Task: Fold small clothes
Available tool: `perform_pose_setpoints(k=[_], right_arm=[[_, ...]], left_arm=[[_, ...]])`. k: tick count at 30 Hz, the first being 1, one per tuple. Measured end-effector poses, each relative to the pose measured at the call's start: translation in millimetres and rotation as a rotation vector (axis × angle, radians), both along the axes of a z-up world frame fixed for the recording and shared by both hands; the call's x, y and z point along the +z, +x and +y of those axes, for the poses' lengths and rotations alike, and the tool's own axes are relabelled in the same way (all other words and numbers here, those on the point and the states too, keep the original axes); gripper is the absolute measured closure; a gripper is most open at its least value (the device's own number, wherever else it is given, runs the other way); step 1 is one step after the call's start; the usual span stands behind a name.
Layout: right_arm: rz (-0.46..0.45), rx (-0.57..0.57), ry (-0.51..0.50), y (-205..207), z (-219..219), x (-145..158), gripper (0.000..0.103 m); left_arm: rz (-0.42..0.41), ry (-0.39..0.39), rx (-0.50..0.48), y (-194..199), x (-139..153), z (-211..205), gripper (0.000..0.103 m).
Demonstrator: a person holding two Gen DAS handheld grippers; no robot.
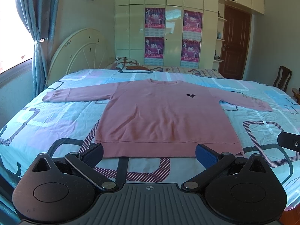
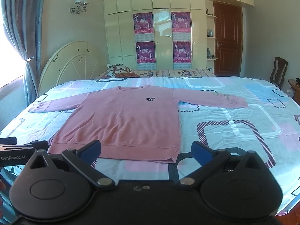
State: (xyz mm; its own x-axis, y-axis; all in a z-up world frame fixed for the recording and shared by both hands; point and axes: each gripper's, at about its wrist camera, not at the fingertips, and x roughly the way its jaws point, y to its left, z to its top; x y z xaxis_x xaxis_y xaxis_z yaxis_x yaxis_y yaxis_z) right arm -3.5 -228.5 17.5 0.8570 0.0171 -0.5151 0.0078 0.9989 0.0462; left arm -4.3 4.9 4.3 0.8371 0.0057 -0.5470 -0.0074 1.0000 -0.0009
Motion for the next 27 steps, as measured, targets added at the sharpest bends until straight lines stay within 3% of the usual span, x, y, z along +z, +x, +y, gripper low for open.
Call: perform_pose_setpoints(k=[27], right_arm=[[-0.007, -0.007, 0.008, 0.0, -9.9, 1.7, 0.001]], left_arm=[[-0.012, 0.007, 0.002, -1.4, 6.2, -8.4, 0.000]])
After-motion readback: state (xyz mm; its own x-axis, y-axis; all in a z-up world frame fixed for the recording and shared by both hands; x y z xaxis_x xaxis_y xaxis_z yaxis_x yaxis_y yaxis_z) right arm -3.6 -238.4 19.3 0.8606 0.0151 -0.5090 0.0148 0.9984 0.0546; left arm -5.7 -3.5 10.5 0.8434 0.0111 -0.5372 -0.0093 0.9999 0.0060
